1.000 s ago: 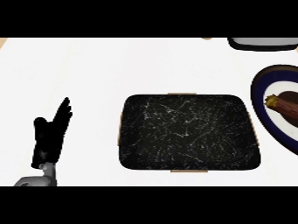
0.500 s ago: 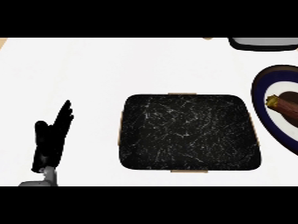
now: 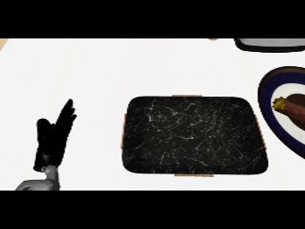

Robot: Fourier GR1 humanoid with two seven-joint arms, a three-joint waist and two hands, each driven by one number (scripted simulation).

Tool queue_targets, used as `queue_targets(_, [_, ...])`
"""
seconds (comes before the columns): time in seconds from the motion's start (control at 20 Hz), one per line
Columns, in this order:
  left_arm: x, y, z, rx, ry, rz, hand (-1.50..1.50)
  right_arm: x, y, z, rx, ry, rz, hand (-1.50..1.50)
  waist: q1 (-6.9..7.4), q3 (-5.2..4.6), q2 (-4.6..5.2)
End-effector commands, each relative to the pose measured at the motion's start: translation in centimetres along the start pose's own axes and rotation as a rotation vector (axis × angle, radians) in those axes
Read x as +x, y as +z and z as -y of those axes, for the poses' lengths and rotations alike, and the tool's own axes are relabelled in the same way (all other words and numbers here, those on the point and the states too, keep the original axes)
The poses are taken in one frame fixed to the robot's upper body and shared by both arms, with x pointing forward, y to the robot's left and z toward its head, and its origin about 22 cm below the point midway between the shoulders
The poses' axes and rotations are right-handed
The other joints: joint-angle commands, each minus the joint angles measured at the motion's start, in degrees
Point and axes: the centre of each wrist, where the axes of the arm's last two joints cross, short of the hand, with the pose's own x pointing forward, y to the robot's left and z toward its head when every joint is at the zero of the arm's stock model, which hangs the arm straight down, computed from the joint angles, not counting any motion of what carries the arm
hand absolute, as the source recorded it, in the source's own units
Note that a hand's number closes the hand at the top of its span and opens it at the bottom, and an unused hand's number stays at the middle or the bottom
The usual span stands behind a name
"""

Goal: Pick the sweet potato from the tray and place it in the plate

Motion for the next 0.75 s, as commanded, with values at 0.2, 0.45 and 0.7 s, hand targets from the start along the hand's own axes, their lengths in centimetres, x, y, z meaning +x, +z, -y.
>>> queue_targets(0.2, [0.0, -0.1, 0.5, 0.003, 0.001, -0.001, 0.0, -0.7, 0.9, 2.5, -0.098, 0.013, -0.014, -1.5, 0.0, 0.01, 0.03])
queue_targets(0.45, [-1.1, 0.6, 1.2, 0.006, -0.012, 0.015, 0.0, -1.2, 1.5, 2.9, -0.134, 0.028, -0.048, -1.5, 0.37, 0.08, 0.14])
queue_targets(0.7, [-0.4, -0.9, 1.7, 0.002, 0.005, 0.022, 0.0, -2.1, 2.7, 2.4, -0.152, 0.067, -0.072, -1.5, 0.4, 0.13, 0.27])
